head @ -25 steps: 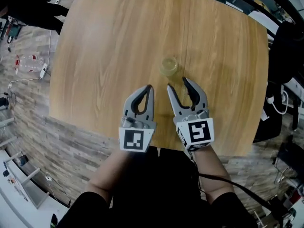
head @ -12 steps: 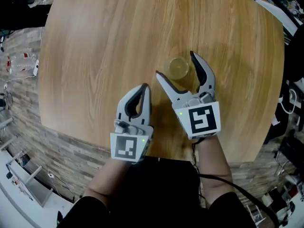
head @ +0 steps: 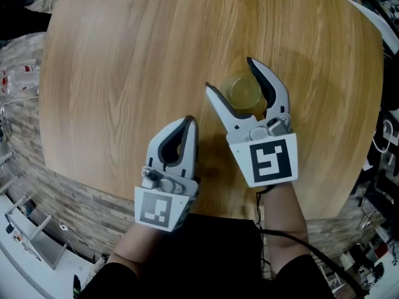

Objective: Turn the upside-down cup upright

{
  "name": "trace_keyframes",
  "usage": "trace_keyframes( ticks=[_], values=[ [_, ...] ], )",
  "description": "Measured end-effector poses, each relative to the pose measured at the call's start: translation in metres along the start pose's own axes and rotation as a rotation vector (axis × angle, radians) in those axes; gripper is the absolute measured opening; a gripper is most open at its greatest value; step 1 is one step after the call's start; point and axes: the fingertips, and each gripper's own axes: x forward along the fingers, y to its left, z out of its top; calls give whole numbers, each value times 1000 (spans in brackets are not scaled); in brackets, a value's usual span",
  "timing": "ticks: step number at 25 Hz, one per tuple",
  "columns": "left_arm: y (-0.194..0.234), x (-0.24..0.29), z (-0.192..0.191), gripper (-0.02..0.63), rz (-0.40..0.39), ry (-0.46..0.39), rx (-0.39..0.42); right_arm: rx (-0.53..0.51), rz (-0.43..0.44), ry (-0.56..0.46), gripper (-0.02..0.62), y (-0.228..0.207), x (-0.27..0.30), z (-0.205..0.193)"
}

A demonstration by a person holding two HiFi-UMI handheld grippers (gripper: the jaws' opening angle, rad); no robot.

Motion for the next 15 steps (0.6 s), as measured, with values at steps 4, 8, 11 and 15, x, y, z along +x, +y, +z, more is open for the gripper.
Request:
trace_keyframes(
  ticks=[4,8,11,15],
  values=[
    [-1,-2,-5,8,-20,5,-1,27,-9,-14,328,-1,-3,2],
    [-3,-1,-7,9,-43,13,17,96,-22,-55,327,-6,-18,12],
    [-9,-1,-4,9,-86,15,56,119,-22,-103,327,-12,-32,29],
    [-32,-2,-2,166,-246,61,78,144,-25,-146,327,-13,-52,59]
  ],
)
